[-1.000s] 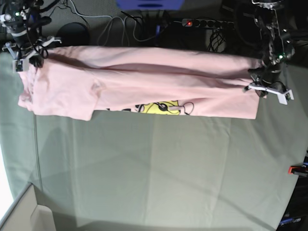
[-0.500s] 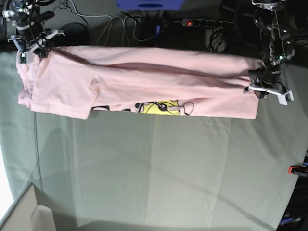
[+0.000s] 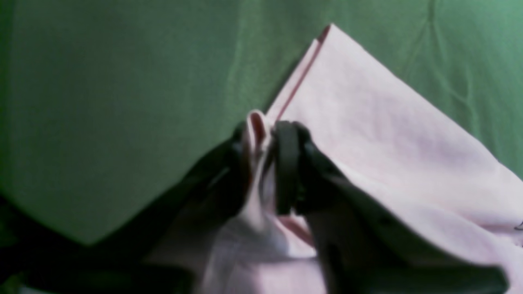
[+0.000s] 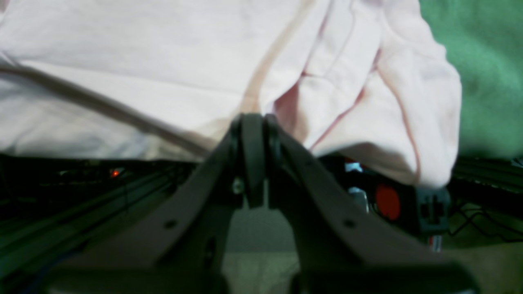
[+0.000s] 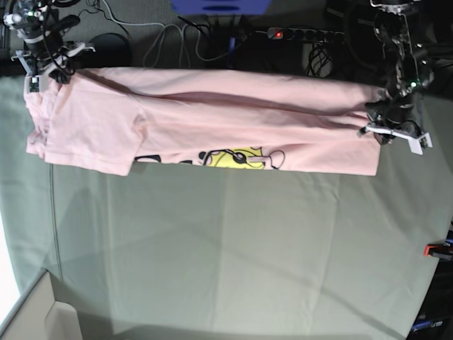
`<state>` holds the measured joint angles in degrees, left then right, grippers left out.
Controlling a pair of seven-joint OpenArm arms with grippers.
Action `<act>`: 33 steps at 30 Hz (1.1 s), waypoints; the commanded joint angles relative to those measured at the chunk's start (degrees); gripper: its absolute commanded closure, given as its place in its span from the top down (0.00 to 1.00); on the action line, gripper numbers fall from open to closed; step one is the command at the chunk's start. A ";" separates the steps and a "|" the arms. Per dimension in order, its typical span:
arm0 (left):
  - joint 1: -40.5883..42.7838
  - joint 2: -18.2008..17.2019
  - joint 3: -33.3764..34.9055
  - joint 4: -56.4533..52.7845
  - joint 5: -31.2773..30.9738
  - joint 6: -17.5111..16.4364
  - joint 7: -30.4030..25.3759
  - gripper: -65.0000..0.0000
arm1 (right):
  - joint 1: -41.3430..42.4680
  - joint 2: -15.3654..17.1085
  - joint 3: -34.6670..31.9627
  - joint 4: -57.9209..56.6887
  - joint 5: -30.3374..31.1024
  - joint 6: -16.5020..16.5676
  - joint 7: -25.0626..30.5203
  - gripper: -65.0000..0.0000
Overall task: Layout the t-shirt on the table in an organized manner, then fold the t-shirt properly
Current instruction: 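Hold the folded shirt's ends with both grippers and adjust the grasp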
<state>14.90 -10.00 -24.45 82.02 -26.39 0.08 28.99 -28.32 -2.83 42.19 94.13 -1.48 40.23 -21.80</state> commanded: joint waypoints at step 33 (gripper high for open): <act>-0.96 1.78 -8.21 1.72 -0.03 0.14 7.53 0.56 | 17.28 1.20 9.37 -2.92 -3.05 -0.23 0.40 0.58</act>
<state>14.24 -7.62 -32.49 82.63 -26.11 0.43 37.28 -11.00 -2.07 51.33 90.19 -5.80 40.03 -22.70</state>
